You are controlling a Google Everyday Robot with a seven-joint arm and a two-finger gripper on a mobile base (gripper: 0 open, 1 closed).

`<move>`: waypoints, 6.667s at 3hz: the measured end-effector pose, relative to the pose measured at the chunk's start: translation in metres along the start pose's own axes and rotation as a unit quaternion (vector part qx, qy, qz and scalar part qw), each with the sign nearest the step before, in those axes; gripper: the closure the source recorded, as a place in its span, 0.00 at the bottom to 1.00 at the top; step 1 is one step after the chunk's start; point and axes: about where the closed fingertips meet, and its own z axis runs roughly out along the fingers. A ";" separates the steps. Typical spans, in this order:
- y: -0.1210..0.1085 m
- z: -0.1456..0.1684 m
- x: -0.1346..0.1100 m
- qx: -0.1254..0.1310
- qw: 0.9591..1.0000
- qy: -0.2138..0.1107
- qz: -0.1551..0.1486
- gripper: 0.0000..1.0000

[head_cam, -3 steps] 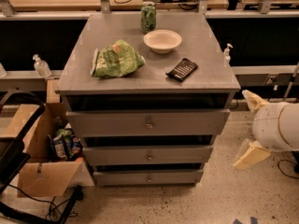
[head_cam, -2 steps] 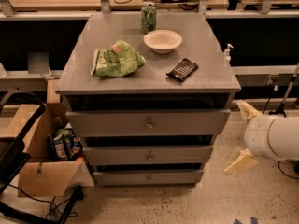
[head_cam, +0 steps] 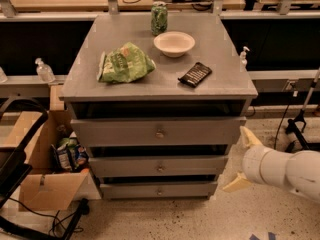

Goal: Open middle drawer

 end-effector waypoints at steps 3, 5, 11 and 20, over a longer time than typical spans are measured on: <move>0.010 0.042 0.019 0.031 0.999 0.023 -0.038 0.00; 0.044 0.048 0.074 0.039 0.984 0.122 -0.127 0.00; 0.079 0.192 0.067 -0.092 0.966 0.090 -0.225 0.00; 0.057 0.218 0.131 -0.166 0.957 0.175 -0.162 1.00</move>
Offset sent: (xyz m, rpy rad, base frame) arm 0.0138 -0.0054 -0.0309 -0.0358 -0.0358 -0.0098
